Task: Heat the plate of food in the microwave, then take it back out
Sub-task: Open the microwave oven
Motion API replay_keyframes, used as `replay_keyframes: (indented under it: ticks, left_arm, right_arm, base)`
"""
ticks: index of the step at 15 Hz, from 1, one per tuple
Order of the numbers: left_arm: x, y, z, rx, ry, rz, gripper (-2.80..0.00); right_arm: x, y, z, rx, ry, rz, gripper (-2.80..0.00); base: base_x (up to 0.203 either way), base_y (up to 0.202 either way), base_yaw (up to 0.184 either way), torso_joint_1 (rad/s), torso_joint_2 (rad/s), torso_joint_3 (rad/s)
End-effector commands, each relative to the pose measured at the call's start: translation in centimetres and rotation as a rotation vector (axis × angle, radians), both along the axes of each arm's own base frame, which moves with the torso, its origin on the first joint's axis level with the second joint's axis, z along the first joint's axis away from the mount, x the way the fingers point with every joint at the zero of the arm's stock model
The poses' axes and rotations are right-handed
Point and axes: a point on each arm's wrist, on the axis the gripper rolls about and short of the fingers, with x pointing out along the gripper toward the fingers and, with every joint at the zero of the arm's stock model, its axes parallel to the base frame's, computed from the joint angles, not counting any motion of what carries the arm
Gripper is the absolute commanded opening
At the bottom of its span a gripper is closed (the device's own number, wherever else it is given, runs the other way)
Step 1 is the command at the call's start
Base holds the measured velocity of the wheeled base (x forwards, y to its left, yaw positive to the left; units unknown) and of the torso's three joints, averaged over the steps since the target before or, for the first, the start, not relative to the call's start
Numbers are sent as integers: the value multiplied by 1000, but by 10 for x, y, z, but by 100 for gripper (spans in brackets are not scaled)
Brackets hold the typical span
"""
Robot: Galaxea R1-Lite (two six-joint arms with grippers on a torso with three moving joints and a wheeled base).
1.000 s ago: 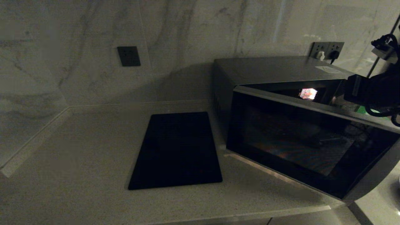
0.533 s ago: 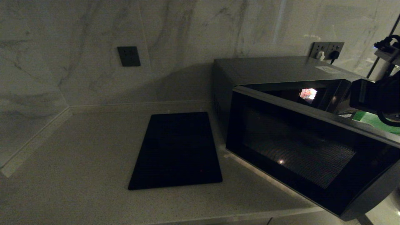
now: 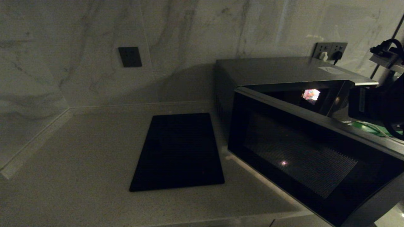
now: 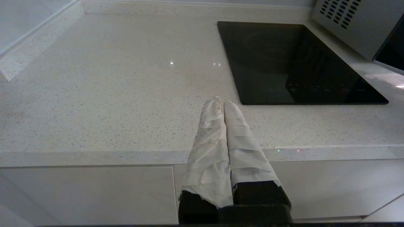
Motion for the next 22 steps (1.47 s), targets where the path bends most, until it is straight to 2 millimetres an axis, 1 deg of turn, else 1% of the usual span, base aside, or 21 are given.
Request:
replay_keyframes:
  ticks: [1,6,15,19,22]
  left_arm:
    - [0,0,0,-1,1,1,-280]
    - [0,0,0,-1,1,1,-280]
    - [0,0,0,-1,1,1,-280]
    - [0,0,0,-1,1,1,-280]
    - [0,0,0,-1,1,1,-280]
  right_arm:
    - [-4,7,0,7,4,28,-280]
    - [-17,21,2,13,-3,106,-280]
    - [-43,54,7,30,17,284,-280]
    - [-42,56,7,33,26,282,-280]
    - [-38,61,4,43,51,277,-280]
  base:
    - [0,0,0,0,0,0]
    - [0,0,0,0,0,0]
    - [0,0,0,0,0,0]
    - [0,0,0,0,0,0]
    - [0,0,0,0,0,0]
